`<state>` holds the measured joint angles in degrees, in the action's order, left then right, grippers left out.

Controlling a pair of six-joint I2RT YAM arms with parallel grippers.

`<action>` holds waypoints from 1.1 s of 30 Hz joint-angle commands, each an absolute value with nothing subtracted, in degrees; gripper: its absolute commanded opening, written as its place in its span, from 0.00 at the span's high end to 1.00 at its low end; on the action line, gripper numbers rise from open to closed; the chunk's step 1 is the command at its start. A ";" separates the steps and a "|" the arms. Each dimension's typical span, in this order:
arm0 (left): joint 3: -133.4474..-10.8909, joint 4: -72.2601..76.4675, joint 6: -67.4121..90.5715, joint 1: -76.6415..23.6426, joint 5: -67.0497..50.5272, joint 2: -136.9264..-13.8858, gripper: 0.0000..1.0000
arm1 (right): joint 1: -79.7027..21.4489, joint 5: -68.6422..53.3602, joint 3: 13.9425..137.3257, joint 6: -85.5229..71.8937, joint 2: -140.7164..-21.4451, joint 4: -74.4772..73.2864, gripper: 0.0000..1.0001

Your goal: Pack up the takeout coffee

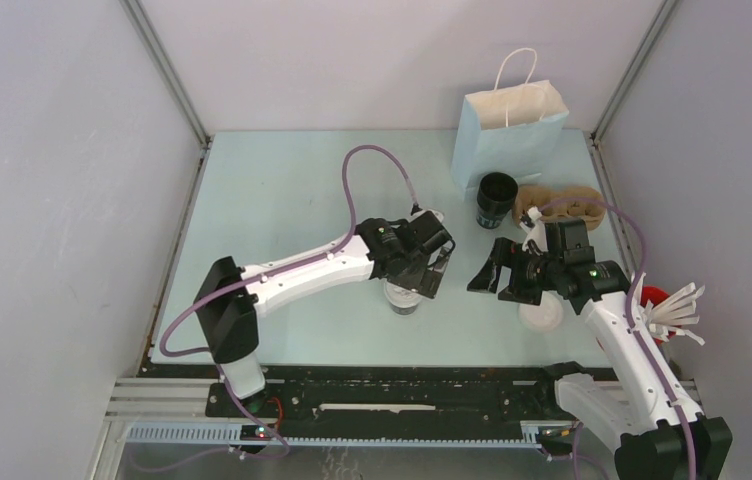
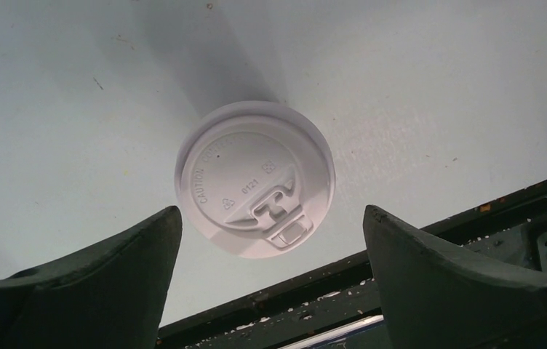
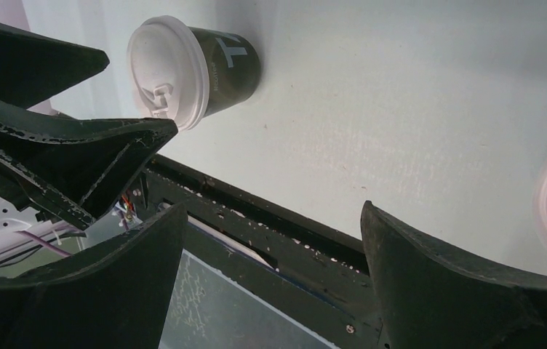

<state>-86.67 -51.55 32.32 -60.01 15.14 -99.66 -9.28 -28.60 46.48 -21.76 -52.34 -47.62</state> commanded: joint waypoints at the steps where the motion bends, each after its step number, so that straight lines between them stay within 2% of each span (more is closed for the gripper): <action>1: -88.98 -50.24 30.76 -60.29 13.82 -100.78 0.02 | -8.88 -28.46 47.59 -20.26 -51.85 -47.81 0.03; 4: -89.87 -51.12 30.41 -60.29 14.28 -102.11 0.07 | -8.90 -28.56 47.57 -20.23 -51.74 -47.82 0.03; 9: -89.79 -51.26 30.13 -60.29 14.53 -103.22 0.07 | -8.92 -28.64 47.57 -20.24 -51.83 -47.86 0.03; 13: -89.22 -51.18 29.61 -60.29 15.65 -102.66 0.03 | -8.88 -28.72 47.46 -20.25 -51.96 -47.61 0.04; 33: -91.79 -52.57 27.70 -60.47 14.64 -99.96 0.00 | -8.88 -28.95 47.37 -20.08 -52.46 -47.37 0.04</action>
<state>-90.17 -52.12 28.88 -60.49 14.37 -102.21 -9.13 -28.77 46.48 -20.88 -52.93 -47.79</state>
